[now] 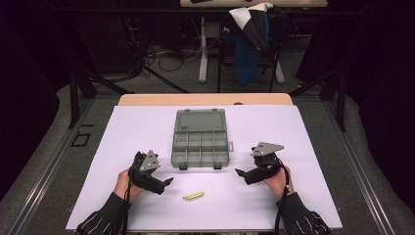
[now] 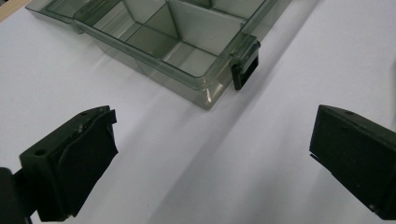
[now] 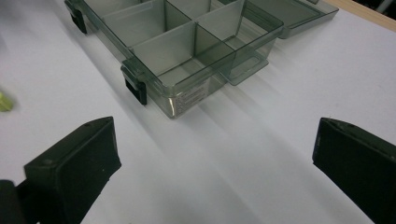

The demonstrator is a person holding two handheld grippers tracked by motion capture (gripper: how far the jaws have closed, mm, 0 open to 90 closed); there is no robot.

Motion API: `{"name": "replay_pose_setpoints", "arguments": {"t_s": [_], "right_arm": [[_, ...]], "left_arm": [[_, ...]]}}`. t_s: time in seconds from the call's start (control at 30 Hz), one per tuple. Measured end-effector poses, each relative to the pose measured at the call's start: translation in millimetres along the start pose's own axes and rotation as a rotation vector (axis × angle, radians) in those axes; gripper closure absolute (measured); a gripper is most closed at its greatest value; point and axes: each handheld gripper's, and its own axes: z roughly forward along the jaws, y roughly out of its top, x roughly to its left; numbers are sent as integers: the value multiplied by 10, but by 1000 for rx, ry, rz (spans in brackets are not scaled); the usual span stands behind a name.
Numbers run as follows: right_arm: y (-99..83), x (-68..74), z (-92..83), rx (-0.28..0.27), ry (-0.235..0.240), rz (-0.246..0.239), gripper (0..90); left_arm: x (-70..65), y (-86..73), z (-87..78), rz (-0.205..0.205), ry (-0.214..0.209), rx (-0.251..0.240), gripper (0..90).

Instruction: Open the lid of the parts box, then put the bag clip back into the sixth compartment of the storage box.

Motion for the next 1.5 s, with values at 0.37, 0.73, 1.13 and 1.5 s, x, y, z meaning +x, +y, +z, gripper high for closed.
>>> {"name": "replay_pose_setpoints", "arguments": {"t_s": [0.37,0.73,1.13,1.5], "right_arm": [[3,-14,3,3,31,16,1],[21,-10,-2,2,58,9,0],[27,6,-2,-6,55,1,0],[22,-13,12,0,55,9,0]], "left_arm": [[-120,92,-8,16,-39,12,0],[-230,172,13,31,-78,41,0],[-383,232,13,69,-130,55,0],[-523,310,83,112,-159,72,0]]}}
